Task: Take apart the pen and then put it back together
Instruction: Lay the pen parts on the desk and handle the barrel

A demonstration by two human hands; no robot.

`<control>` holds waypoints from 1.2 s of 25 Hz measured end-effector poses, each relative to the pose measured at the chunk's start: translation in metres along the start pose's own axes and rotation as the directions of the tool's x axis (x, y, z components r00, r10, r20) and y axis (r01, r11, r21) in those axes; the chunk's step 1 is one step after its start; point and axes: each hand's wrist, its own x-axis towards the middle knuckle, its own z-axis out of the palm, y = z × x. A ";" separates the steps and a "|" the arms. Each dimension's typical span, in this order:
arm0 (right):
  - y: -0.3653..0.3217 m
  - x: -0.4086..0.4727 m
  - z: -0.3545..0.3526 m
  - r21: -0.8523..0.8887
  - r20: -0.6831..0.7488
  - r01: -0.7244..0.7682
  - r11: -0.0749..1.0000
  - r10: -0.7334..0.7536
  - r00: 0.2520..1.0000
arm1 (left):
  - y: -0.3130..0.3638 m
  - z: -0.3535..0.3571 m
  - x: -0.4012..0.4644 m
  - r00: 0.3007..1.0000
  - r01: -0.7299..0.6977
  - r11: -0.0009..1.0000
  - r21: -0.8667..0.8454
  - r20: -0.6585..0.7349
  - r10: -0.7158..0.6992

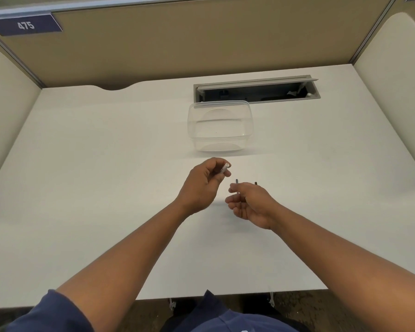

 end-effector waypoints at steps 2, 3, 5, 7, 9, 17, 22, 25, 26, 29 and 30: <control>-0.001 -0.001 0.005 0.086 -0.008 -0.065 0.994 0.066 0.998 | 0.007 0.001 0.001 0.998 0.015 0.992 -0.126 -0.066 -0.023; -0.002 -0.001 0.007 0.101 0.004 -0.097 0.990 0.097 0.995 | 0.009 0.001 0.001 0.995 0.027 0.984 -0.178 -0.092 -0.044; -0.004 -0.003 0.010 0.120 0.067 -0.148 0.982 0.141 0.988 | 0.011 0.004 0.001 0.990 0.046 0.963 -0.266 -0.114 -0.079; -0.007 -0.003 0.013 0.164 0.118 -0.171 0.972 0.153 0.981 | 0.010 0.006 0.001 0.989 0.055 0.948 -0.315 -0.116 -0.096; -0.009 -0.002 0.015 0.207 0.135 -0.186 0.961 0.160 0.978 | 0.009 0.008 -0.001 0.986 0.053 0.941 -0.335 -0.129 -0.102; -0.004 0.003 0.026 0.320 0.141 -0.207 0.925 0.170 0.975 | 0.010 0.013 -0.010 0.985 0.027 0.941 -0.338 -0.150 -0.082; -0.010 0.008 0.021 0.527 -0.030 -0.027 0.849 0.051 0.998 | 0.003 0.012 -0.015 0.983 0.066 0.970 -0.235 -0.153 -0.104; -0.012 0.007 0.016 0.520 -0.109 0.054 0.853 0.004 0.994 | -0.006 0.012 -0.016 0.973 0.084 0.988 -0.128 -0.203 -0.109; -0.013 0.006 0.015 0.507 -0.138 0.086 0.858 -0.017 0.990 | -0.009 0.011 -0.016 0.969 0.098 0.990 -0.104 -0.215 -0.118; -0.015 0.001 0.012 0.422 -0.174 0.196 0.885 -0.133 0.976 | -0.017 0.009 -0.016 0.963 0.133 0.990 -0.051 -0.230 -0.141; -0.015 0.000 0.012 0.376 -0.164 0.236 0.896 -0.187 0.969 | -0.019 0.009 -0.015 0.963 0.142 0.989 -0.032 -0.226 -0.146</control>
